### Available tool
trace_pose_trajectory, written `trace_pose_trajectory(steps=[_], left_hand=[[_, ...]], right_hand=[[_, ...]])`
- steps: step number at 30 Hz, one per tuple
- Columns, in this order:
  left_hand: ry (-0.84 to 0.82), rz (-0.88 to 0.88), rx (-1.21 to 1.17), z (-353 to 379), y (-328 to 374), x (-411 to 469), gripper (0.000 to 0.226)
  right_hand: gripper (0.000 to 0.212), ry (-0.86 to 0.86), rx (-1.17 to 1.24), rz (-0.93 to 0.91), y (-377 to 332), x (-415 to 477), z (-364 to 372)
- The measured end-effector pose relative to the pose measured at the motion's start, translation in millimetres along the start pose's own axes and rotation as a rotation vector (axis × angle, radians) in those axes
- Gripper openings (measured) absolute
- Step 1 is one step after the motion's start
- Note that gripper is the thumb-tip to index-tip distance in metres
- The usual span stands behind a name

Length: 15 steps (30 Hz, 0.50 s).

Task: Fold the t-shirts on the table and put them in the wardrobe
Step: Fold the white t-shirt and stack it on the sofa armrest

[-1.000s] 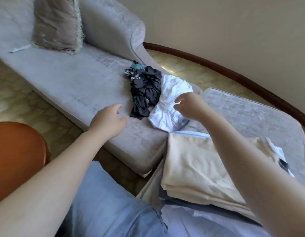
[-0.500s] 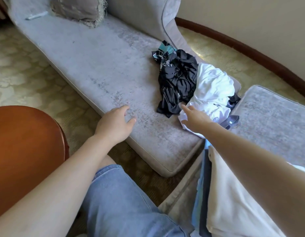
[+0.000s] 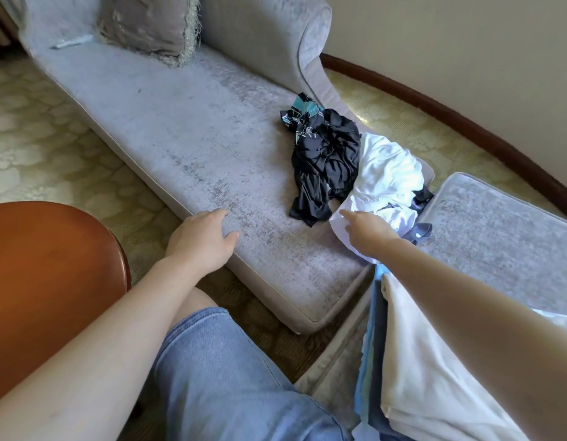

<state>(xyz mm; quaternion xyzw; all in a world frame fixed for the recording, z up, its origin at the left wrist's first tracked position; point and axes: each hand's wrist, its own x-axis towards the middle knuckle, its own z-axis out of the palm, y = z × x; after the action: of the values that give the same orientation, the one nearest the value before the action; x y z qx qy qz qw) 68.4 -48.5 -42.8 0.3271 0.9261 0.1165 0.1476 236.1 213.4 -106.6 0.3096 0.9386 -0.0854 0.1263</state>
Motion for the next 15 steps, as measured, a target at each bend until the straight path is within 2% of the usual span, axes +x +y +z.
trace_pose_trajectory(steps=[4,6,15], left_hand=[[0.040,0.007,0.002,-12,1,-15,0.056],[0.054,0.004,0.000,-20,1,-24,0.055],[0.141,-0.013,-0.022,-50,-3,-51,0.056]], right_hand=[[0.058,0.059,0.006,-0.001,-11,-19,-23],[0.054,0.112,0.032,-0.009,-17,-28,-36],[0.044,0.609,0.293,-0.068,-59,-55,-105]])
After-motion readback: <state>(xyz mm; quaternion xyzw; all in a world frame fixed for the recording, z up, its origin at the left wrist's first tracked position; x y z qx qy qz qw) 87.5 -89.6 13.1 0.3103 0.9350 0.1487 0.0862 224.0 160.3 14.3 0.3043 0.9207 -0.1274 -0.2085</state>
